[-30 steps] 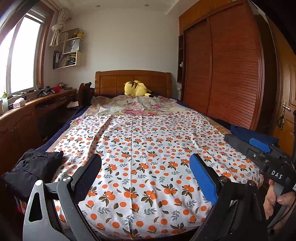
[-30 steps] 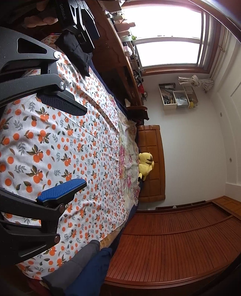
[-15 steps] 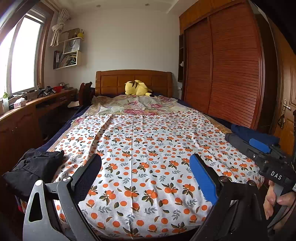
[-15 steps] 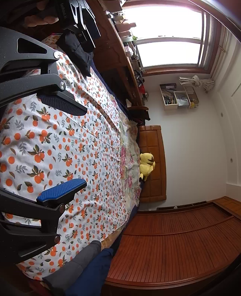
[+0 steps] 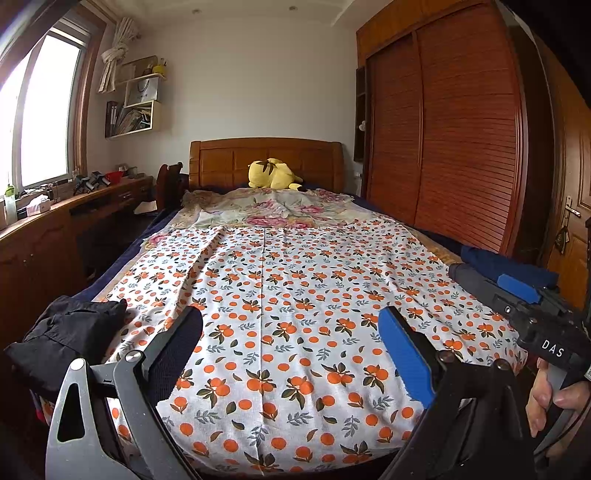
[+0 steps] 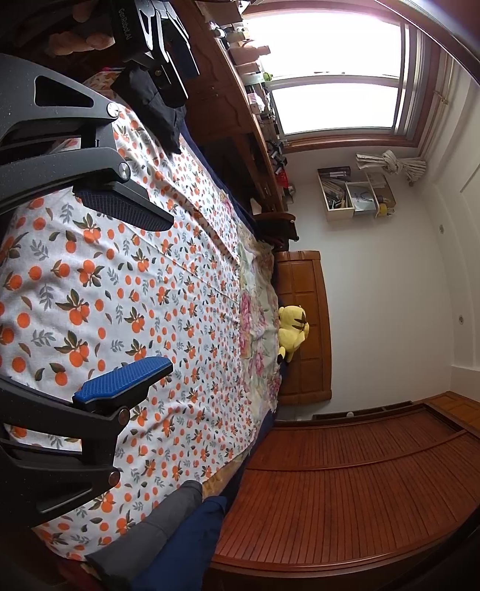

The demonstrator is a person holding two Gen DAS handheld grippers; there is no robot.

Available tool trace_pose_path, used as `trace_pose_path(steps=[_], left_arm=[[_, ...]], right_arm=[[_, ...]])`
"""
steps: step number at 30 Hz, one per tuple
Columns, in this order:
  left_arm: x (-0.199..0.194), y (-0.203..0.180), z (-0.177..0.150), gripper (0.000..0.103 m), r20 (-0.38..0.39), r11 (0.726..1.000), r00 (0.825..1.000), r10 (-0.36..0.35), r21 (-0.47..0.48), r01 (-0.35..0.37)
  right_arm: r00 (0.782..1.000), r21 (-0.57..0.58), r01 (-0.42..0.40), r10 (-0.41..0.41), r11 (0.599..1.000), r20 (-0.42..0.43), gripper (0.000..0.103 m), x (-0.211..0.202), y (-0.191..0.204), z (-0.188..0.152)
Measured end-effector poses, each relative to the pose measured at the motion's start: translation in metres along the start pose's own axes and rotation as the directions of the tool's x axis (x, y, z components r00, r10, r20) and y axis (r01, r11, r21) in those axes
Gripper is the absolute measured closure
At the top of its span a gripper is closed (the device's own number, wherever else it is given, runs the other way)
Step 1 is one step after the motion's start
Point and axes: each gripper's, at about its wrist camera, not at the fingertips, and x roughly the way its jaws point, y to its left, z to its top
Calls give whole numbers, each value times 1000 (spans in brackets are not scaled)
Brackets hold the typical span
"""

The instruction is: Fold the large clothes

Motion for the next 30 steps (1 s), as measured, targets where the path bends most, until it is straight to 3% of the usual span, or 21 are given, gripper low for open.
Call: trace_pose_path(steps=[30], left_arm=[[0, -3, 0, 7, -2, 1000, 1000, 0, 1, 0]], right_arm=[[1000, 1, -4, 4, 1000, -4, 31, -2, -3, 0]])
